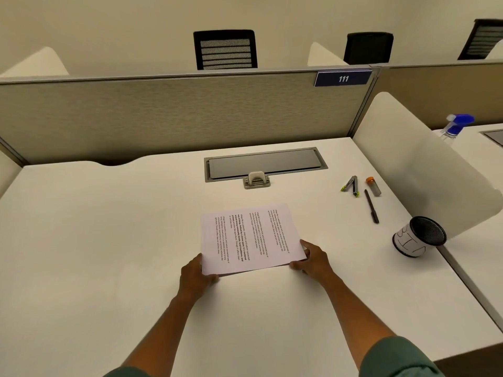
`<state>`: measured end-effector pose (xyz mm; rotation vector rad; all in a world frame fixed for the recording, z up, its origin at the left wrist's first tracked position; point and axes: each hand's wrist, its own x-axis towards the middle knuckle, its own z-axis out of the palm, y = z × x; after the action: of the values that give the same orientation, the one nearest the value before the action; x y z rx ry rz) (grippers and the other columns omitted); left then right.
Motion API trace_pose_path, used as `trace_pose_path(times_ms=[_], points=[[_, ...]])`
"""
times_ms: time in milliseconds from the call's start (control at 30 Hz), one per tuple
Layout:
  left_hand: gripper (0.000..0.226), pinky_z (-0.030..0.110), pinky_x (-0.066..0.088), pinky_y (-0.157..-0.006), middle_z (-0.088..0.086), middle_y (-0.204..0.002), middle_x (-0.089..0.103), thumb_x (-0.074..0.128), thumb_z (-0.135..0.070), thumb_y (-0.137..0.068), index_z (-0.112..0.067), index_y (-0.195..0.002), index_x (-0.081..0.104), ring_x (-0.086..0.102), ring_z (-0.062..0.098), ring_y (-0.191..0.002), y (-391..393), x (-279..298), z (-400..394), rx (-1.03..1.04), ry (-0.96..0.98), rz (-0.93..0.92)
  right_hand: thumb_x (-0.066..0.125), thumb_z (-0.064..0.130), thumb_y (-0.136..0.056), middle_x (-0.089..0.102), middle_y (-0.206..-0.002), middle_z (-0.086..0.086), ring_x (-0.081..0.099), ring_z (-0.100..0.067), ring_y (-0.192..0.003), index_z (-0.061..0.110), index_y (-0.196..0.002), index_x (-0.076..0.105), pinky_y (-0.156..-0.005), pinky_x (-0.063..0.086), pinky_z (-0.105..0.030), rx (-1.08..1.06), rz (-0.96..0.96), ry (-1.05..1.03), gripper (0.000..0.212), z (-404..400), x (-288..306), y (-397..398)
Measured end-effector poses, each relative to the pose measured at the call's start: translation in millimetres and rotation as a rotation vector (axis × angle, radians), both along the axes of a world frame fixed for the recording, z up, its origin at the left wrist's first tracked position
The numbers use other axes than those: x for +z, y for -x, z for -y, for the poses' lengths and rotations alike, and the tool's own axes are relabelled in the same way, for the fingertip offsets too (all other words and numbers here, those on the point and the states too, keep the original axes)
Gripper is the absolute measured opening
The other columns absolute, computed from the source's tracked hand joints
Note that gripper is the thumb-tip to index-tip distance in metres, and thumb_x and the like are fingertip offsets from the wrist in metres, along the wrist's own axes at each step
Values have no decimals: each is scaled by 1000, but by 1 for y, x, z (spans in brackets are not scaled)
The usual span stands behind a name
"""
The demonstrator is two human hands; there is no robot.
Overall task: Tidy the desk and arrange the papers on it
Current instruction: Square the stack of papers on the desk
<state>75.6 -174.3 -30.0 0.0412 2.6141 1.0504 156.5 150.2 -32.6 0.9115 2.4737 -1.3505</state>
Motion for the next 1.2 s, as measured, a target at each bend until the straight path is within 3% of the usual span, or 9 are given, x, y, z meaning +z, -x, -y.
trace_pose_path(times_ms=[200,400,533,667,833,1000,1133,1200], points=[[45,27,39,-61,0,-82,63,83,-15,-64,-13,-103,61,57,25,-78,0,0,0,1,-12,-1,88,17,-62,67,-103,-12,62,-23,-77,20,-139,48,-58,50,-23,-9,1,-13,86,2,-1,1],[45,25,42,-63,2,-91,67,82,-18,-64,-14,-102,60,59,24,-81,1,0,1,-13,-5,7,89,24,-58,67,-106,-11,64,-27,-85,22,-141,46,-68,56,-29,-8,5,-33,93,-1,-6,2],[49,31,48,-64,2,-90,68,79,-27,-59,-11,-100,59,60,26,-81,1,-1,2,-14,0,19,87,18,-63,67,-100,-12,63,-25,-77,18,-140,47,-57,50,-22,-3,-3,-30,87,2,0,1],[39,28,44,-62,4,-88,65,82,-13,-65,-7,-97,60,58,29,-81,-2,0,1,19,-34,16,87,17,-65,65,-102,-7,61,-23,-81,16,-140,46,-61,49,-20,3,-17,-24,86,3,2,0],[35,25,43,-60,1,-82,62,82,-10,-67,-9,-96,61,57,26,-77,-5,6,-1,55,-68,11,87,16,-66,62,-101,-3,60,-21,-84,16,-141,45,-71,52,-26,-12,-30,-13,86,6,5,-2],[33,35,46,-66,2,-82,64,82,-9,-67,-8,-93,62,58,29,-79,-6,7,0,71,-84,25,88,18,-65,65,-110,-9,61,-22,-87,15,-141,45,-79,56,-33,-11,-37,-24,87,8,8,-2],[35,26,41,-59,-3,-73,59,83,-4,-65,-14,-89,58,55,27,-74,-9,10,-2,117,-119,22,87,16,-65,61,-97,-2,61,-24,-87,14,-138,48,-80,57,-36,-9,-39,-21,83,9,11,-2],[41,28,41,-60,-1,-77,61,82,-2,-66,-11,-100,63,57,26,-77,-10,11,-3,146,-133,19,86,15,-66,61,-93,0,61,-23,-85,14,-136,50,-80,56,-36,0,-45,-23,79,9,12,-3]])
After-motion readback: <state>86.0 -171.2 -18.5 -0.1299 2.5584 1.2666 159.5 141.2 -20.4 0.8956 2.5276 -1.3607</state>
